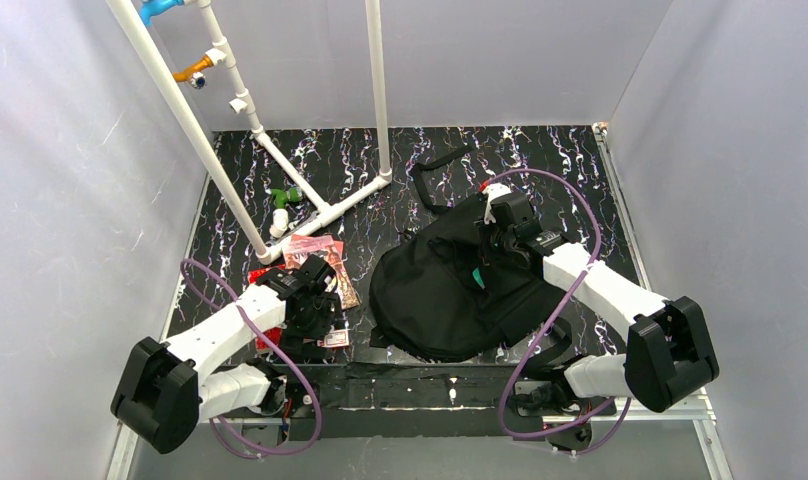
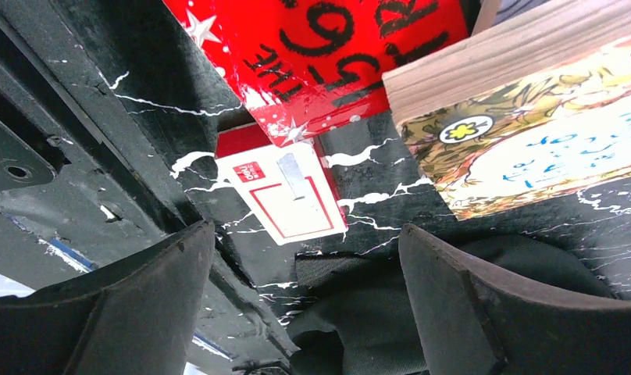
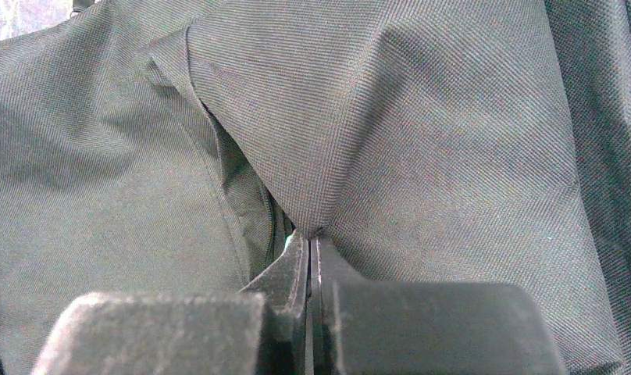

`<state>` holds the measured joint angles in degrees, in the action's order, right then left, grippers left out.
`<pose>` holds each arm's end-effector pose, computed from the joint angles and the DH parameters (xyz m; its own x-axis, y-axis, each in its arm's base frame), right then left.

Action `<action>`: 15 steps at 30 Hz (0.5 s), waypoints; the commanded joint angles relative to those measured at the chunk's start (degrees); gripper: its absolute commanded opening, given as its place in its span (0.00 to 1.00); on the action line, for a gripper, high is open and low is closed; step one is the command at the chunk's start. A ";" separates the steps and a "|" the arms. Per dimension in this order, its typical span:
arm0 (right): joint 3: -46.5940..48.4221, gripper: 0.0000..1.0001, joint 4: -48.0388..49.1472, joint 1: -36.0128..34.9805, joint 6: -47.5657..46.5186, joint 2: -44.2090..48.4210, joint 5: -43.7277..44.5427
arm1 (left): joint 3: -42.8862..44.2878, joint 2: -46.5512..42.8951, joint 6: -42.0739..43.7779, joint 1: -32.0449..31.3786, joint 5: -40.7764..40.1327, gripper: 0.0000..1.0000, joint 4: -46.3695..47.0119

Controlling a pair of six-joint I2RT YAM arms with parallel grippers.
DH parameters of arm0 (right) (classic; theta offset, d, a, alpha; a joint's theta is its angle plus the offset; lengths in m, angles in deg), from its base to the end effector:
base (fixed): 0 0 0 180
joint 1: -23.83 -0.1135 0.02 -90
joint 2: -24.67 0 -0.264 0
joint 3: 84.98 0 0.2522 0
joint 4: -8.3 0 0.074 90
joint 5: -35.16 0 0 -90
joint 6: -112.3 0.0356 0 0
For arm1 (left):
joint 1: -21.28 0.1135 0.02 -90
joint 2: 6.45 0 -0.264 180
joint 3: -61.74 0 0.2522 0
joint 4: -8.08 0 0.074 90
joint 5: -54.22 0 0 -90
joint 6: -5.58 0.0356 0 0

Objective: Pack the student bag
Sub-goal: Pick up the stationery from the center of the board.

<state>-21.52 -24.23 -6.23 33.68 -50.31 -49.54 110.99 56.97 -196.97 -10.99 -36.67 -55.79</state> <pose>0.2417 0.1361 0.2420 -0.6770 -0.1648 -0.7173 -0.3139 0.9462 0.0789 0.1433 -0.0898 0.1806 -0.1733 -0.9827 0.0654 -0.9676 0.1575 -0.1972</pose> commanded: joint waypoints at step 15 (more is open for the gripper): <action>0.71 0.01 1.67 0.01 0.01 1.37 -2.37 | -2.08 4.07 -2.58 0.92 -2.48 0.73 -0.78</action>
<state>-21.52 -24.23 -6.23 33.68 -50.31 -50.00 110.66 61.12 -198.06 -10.62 -37.35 -55.26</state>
